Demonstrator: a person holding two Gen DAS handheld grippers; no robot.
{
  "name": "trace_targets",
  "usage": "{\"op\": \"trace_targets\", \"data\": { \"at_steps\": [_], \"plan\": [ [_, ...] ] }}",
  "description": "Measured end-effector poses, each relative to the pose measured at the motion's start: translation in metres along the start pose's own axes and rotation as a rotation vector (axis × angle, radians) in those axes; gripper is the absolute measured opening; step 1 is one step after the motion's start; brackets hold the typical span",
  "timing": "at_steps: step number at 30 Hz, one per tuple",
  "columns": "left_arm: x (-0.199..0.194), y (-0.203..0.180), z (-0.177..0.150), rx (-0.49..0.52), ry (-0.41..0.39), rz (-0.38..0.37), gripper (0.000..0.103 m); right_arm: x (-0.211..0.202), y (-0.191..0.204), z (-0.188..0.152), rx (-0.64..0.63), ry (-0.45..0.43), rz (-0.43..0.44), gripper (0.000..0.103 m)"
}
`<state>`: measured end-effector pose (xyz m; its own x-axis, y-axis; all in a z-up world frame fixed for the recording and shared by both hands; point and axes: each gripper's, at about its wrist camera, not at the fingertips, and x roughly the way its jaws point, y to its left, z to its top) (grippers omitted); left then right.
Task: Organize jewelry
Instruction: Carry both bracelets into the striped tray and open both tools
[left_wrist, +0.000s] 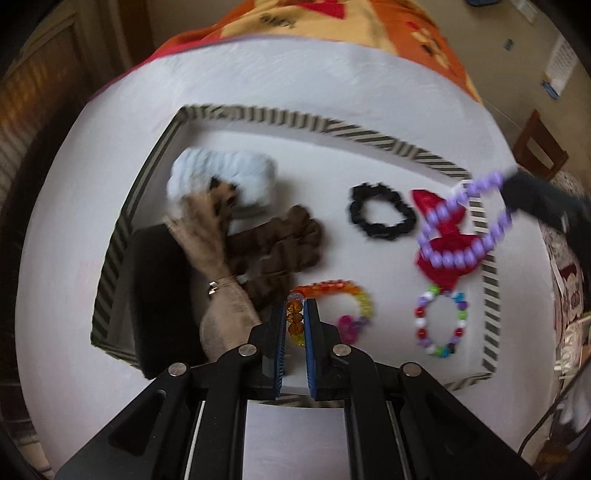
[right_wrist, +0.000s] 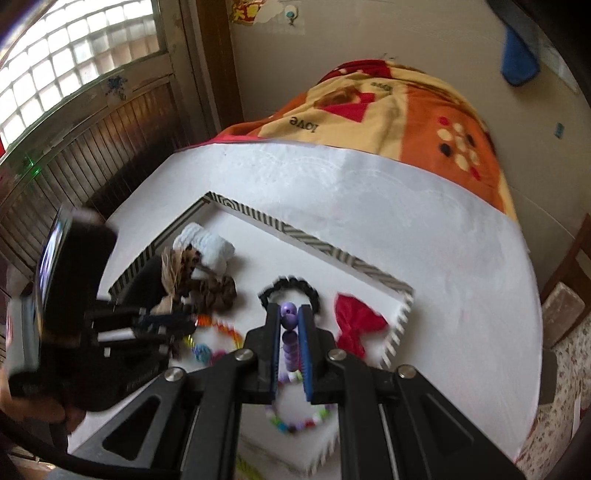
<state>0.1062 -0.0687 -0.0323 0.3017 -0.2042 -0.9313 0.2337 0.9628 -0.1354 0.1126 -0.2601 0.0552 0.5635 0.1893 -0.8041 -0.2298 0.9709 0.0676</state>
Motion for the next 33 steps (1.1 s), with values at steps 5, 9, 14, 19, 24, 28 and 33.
{"op": "trace_targets", "data": {
  "at_steps": [5, 9, 14, 19, 24, 28, 33],
  "plan": [
    [0.007, 0.013, -0.002, -0.039, 0.013, -0.007, 0.001, 0.044, 0.009, 0.035, 0.005, 0.013, 0.063, 0.009],
    [0.009, 0.016, -0.001, -0.049, 0.014, -0.009, 0.001, 0.081, 0.010, 0.053, 0.025, 0.034, 0.109, 0.010],
    [0.012, 0.017, 0.000, -0.047, 0.015, 0.000, 0.001, 0.116, -0.001, 0.057, 0.055, 0.070, 0.089, 0.010],
    [0.014, 0.019, 0.000, -0.045, 0.014, 0.004, 0.001, 0.139, -0.016, 0.047, 0.080, 0.117, 0.044, 0.010],
    [0.018, 0.015, 0.001, -0.047, 0.023, 0.009, 0.001, 0.155, -0.010, 0.040, 0.079, 0.137, 0.057, 0.010],
    [0.021, 0.012, 0.002, -0.049, 0.024, 0.013, 0.001, 0.162, -0.003, 0.039, 0.072, 0.148, 0.073, 0.010],
    [0.020, 0.006, 0.003, -0.043, 0.006, 0.027, 0.001, 0.150, -0.004, 0.039, 0.086, 0.139, 0.105, 0.041]
  ]
}}
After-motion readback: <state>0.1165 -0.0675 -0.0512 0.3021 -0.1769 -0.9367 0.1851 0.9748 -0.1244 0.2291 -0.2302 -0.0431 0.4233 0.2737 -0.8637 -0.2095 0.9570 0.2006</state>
